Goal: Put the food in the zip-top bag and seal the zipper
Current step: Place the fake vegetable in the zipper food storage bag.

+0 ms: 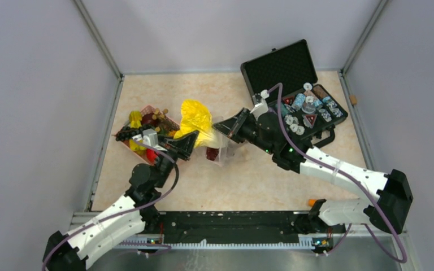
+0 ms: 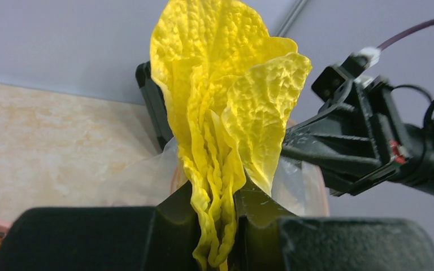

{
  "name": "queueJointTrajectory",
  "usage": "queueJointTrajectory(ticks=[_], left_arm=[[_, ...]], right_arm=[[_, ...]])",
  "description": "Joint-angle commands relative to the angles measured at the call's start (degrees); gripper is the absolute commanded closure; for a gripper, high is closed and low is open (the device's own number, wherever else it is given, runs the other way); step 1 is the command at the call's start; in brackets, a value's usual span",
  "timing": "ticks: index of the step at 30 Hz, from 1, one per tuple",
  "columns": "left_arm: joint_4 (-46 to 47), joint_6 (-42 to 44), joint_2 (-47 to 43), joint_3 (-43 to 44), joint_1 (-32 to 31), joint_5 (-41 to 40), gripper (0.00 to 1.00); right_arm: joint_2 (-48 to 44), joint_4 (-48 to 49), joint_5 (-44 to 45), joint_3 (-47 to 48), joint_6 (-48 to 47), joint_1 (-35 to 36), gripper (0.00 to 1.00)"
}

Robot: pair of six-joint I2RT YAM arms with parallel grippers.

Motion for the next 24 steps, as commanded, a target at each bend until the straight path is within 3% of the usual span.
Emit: queueJointTrajectory(ticks=[1,6,9,10,11,12,15,20,24], left_arm=[[3.0,4.0,4.5,1.0,-1.2,0.4,1.00],[-4.0,13.9,8.1,5.2,-6.5,-1.1,1.00],[-10.1,16.2,9.0,7.7,-7.7,0.4,0.87],[-11.9,16.1,8.9,8.2,-7.7,1.5,0.81],[-13.0,15.7,8.7,8.4,-7.7,2.5,0.67],[-13.7,15.2,8.5,8.4,-7.7,3.6,0.41],[-18.8,13.2,7.6,9.9,-7.7,3.2,0.16],[-28.9,12.4,1.8,12.8,-7.7,-1.2,0.02],[-30.4,12.2,-5.3,13.3,-7.7,-3.4,0.01]], right_arm=[[-0.4,6.3,-3.8,2.2,2.2,0.0,1.00],[-0.5,5.5,-1.9,3.7,1.5,0.0,1.00],[-1.1,3.9,-0.6,5.1,0.1,0.0,1.00],[-1.4,3.2,0.1,5.5,-0.6,-0.2,1.00],[-1.6,2.4,0.9,6.1,-1.3,-0.3,1.00],[-1.9,1.6,1.2,6.5,-1.9,-0.6,1.00],[-3.1,0.8,2.1,6.8,-3.0,-1.1,1.00],[-5.8,-2.0,5.4,5.0,-4.4,-1.4,1.00],[-6.5,-4.3,7.1,4.5,-5.7,-1.9,1.00]])
